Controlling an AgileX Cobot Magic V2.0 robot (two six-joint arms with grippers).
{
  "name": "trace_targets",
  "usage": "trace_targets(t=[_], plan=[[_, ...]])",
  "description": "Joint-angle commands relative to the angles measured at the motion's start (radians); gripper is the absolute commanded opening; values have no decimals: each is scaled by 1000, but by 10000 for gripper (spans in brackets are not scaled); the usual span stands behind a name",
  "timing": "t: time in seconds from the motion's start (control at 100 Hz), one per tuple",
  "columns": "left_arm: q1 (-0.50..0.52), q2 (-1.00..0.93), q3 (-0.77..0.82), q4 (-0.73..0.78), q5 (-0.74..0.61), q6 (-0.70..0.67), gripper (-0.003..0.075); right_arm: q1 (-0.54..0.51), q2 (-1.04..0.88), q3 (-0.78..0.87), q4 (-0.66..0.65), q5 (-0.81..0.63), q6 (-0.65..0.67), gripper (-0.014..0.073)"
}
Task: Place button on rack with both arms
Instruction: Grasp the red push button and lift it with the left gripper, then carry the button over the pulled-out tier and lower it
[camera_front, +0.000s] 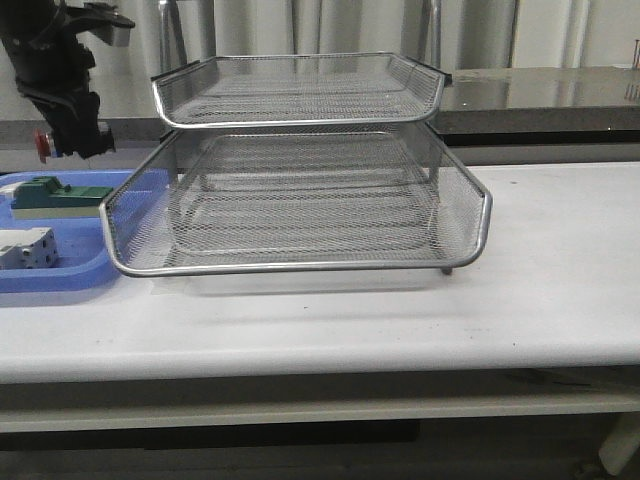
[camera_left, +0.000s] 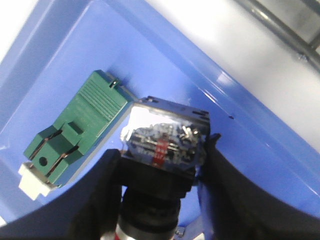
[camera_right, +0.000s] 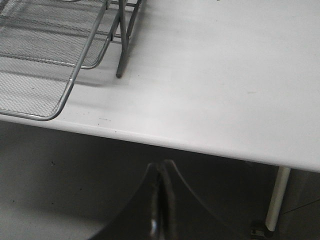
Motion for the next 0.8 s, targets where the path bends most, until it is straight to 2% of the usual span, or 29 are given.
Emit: trace_targets(t=[0.0, 0.22, 0.38, 0.57, 0.79], plan=[[-1, -103, -40, -7, 34, -48, 4, 1, 1, -35, -4, -55, -2, -68], [-3, -187, -36, 3, 34, -213, 4, 1, 1, -35, -4, -55, -2, -68], [-25, -273, 3, 3, 34, -243, 4, 1, 1, -35, -4, -55, -2, -68], [-68, -403, 132, 3, 34, -247, 4, 1, 1, -35, -4, -55, -2, -68], [-113, -566, 360, 1, 34, -293, 4, 1, 1, -35, -4, -55, -2, -68]])
